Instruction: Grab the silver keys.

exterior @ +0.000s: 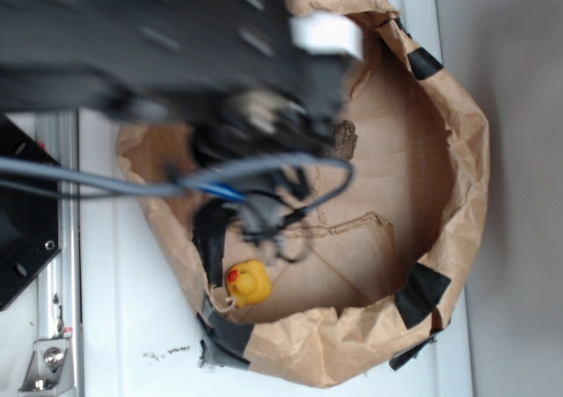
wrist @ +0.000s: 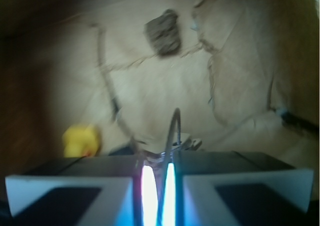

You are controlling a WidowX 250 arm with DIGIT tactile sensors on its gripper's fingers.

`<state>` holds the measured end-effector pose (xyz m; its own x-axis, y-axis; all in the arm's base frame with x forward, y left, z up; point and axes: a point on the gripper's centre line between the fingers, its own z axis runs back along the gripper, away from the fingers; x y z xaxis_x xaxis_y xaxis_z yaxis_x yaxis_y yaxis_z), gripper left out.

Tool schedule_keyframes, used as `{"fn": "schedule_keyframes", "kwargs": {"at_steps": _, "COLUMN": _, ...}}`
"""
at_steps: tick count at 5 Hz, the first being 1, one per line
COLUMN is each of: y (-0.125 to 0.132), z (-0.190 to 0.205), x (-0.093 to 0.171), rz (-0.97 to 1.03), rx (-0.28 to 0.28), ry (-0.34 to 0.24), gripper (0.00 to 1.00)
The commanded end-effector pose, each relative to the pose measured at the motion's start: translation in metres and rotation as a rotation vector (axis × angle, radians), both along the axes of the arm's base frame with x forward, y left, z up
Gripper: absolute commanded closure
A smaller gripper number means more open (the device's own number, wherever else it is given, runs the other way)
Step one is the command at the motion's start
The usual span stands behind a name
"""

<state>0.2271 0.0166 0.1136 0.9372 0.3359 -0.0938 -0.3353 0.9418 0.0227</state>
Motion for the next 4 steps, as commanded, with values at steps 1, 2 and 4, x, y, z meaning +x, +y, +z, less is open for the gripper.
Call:
{"fn": "schedule_keyframes", "kwargs": {"at_steps": 1, "y": 0.013, "z": 0.008, "x": 0.033, "rz": 0.088, "rx": 0.041, "ry": -0.103, "gripper": 1.00}}
{"fn": "schedule_keyframes", "kwargs": {"at_steps": 2, "y": 0.005, "z": 0.014, "x": 0.027, "rz": -0.024, "rx": 0.005, "ry": -0.171, "gripper": 1.00}}
{"fn": "schedule_keyframes", "kwargs": {"at_steps": 4, "y": 0.008, "z": 0.011, "x": 0.022, "rz": -0.040, "rx": -0.020, "ry": -0.177, "gripper": 1.00}}
